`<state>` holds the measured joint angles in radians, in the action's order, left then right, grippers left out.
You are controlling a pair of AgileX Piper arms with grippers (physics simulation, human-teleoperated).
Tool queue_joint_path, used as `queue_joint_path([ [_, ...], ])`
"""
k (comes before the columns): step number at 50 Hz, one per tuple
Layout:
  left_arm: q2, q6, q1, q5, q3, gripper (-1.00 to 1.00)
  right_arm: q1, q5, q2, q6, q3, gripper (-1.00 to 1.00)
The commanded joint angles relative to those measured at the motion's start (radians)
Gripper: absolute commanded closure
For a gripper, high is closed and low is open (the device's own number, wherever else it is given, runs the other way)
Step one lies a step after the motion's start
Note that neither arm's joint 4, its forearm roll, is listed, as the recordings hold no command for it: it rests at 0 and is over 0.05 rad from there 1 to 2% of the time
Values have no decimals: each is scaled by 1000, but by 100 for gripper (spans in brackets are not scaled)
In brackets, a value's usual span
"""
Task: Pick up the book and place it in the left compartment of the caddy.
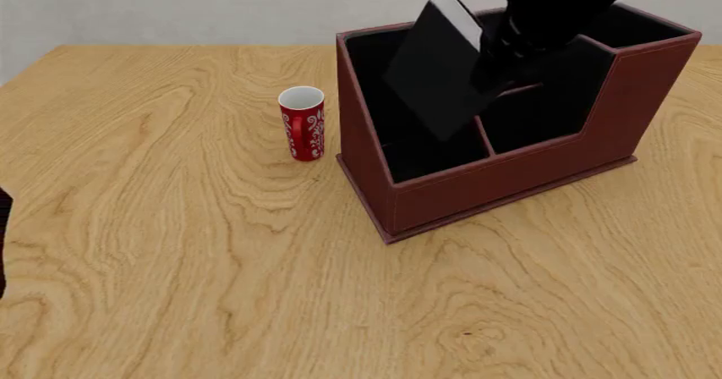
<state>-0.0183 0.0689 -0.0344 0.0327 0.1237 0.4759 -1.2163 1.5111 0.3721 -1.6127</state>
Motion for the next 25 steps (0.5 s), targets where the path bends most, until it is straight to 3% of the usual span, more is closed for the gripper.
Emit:
queue_joint_path([
  [1,-19,-9,-9,-26,-23,-100,-13,-4,2,26,1,100],
  [25,-27,-5,-23,-28,-31,-100,9,-4,43,10,-6,100],
])
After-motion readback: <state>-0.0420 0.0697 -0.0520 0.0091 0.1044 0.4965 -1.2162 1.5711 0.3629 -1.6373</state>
